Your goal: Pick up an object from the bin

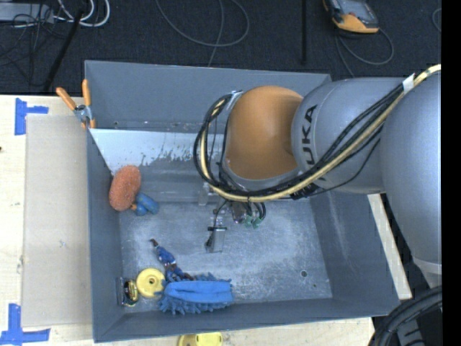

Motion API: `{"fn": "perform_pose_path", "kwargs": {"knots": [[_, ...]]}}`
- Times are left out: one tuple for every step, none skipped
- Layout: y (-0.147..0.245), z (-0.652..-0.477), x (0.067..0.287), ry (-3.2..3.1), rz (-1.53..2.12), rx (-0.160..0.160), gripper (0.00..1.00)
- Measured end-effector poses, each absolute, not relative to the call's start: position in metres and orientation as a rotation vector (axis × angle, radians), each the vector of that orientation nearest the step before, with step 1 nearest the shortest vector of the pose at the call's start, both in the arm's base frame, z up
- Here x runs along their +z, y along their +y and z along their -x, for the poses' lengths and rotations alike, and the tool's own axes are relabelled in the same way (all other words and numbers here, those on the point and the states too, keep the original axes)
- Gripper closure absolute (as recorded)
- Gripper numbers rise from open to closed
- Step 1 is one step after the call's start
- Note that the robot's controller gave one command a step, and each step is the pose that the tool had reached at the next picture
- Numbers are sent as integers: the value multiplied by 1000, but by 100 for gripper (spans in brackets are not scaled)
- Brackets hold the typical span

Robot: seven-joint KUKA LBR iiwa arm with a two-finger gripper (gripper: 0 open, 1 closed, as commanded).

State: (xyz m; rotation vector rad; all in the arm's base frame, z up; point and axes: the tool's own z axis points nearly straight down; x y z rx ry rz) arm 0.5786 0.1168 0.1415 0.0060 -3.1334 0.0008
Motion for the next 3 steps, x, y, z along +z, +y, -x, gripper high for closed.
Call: {"fn": "perform_pose_path", "kwargs": {"knots": [[116, -580, 146, -3140, -2, 0, 0], [149, -564, 136, -3141, -95, 3, 0], [168, -530, 120, -3140, -76, -5, 0]]}}
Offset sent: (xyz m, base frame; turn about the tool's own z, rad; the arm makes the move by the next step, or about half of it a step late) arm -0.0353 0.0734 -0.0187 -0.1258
